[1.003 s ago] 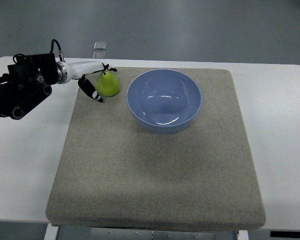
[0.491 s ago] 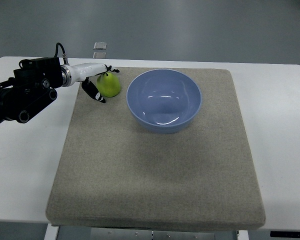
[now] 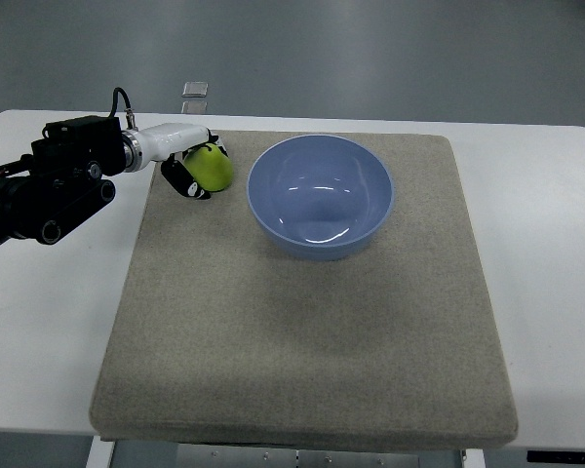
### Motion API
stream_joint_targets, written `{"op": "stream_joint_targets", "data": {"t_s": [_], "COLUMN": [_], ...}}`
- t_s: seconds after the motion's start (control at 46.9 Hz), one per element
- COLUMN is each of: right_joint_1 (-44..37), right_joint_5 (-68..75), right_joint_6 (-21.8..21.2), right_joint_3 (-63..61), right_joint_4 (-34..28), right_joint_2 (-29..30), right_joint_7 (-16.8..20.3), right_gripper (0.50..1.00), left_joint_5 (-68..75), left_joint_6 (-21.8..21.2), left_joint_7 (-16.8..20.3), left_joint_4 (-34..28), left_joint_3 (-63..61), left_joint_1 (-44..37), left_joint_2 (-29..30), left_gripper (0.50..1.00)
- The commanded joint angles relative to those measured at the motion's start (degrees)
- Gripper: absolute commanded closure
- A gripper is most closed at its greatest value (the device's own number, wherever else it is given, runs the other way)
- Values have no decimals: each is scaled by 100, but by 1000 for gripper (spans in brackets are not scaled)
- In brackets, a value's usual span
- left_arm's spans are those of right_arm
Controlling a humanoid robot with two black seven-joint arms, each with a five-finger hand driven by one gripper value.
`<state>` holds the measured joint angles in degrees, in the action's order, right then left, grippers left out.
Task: Place pear in bowl with left hand
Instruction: 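Lift the pear with the left hand and carry it over the blue bowl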
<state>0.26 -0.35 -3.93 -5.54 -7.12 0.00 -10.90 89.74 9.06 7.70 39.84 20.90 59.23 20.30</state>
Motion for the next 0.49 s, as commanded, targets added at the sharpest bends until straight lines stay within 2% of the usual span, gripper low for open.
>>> {"op": "stream_joint_targets", "data": {"t_s": [0.0, 0.277, 0.47], "right_joint_1": [1, 1, 1], "right_joint_5": [0, 0, 0], "right_joint_6": [-2, -2, -2], "right_joint_3": [0, 0, 0], "right_joint_4": [0, 0, 0], "right_joint_2": [0, 0, 0], "right_joint_7": [0, 0, 0], "right_gripper": [574, 574, 574], "left_joint_5": [-9, -272, -1002], "left_joint_6": [-1, 122, 640], "left_joint_7": [3, 3, 3], "left_joint_4": [6, 103, 603], "left_joint_3": [2, 195, 450], "left_joint_1": [27, 220, 414], "left_joint_2": [0, 132, 474], "left_gripper": [1000, 1000, 1000]}}
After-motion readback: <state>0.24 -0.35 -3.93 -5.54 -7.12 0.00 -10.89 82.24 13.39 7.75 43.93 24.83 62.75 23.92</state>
